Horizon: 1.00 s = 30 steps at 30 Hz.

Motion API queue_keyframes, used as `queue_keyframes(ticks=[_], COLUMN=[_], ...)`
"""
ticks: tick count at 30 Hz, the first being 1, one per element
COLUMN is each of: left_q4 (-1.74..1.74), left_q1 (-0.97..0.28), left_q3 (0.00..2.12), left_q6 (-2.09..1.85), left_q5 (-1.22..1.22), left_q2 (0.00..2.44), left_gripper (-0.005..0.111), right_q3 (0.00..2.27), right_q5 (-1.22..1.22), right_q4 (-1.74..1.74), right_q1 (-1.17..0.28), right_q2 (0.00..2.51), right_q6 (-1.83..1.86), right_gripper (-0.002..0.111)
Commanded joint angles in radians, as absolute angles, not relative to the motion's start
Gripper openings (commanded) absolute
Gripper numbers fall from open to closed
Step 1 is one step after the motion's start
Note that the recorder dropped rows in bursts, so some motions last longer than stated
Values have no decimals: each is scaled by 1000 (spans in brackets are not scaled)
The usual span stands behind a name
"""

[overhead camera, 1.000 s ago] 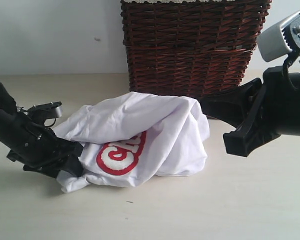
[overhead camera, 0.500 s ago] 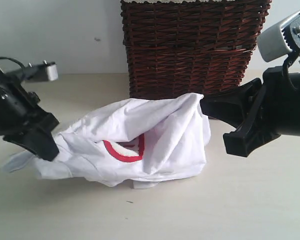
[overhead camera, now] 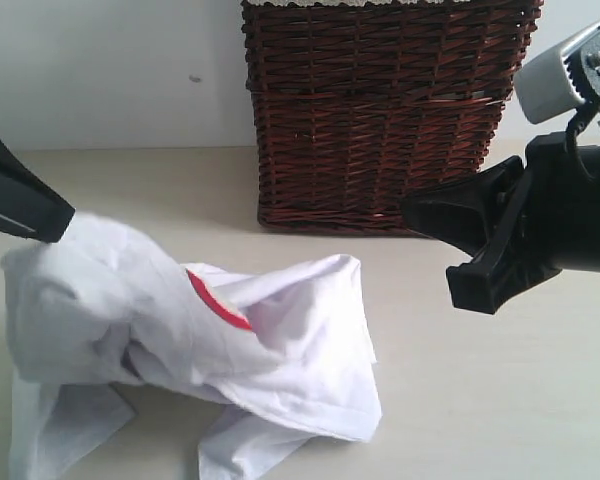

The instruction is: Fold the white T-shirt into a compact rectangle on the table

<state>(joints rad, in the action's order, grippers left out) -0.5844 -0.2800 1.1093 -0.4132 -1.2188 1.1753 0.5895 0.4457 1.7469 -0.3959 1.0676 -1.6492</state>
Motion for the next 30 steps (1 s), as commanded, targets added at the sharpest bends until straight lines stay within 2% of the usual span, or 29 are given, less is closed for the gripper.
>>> queue_keyframes(ticks=[1, 3, 6, 10, 13, 18, 21, 23, 25, 30], left_q4=[-665, -648, -574, -361, -190, -138, -235, -271, -261, -228], left_q1=[-340, -369, -384, -384, -378, -382, -394, -398, -401, -401], left_q3=[1046, 1023, 1015, 1015, 1011, 952, 898, 895, 895, 895], left_q6=[-479, -499, -497, -422, -206, -116, -206, -227, -231, -233], left_q5=[-1221, -1221, -1221, -1141, -1005, -1026, -982, -959, -917, -801], left_q2=[1145, 1145, 1148, 1148, 1176, 1313, 1421, 1483, 1524, 1596], left_gripper=[59, 64, 68, 68, 67, 61, 51, 49, 54, 73], right_q3=[584, 584, 584, 584, 584, 586, 586, 586, 586, 586], right_q5=[467, 520, 675, 938, 921, 606, 380, 274, 257, 303], right_q4=[1744, 1744, 1744, 1675, 1650, 1635, 1635, 1628, 1630, 1632], right_q1=[-396, -396, -396, -396, -458, -604, -661, -668, -668, -668], right_q2=[1063, 1063, 1071, 1143, 1222, 1335, 1391, 1416, 1424, 1424], right_q6=[-1638, -1596, -1499, -1292, -1285, -1402, -1468, -1470, -1470, -1468], right_gripper=[0, 0, 7, 28, 38, 35, 23, 17, 16, 16])
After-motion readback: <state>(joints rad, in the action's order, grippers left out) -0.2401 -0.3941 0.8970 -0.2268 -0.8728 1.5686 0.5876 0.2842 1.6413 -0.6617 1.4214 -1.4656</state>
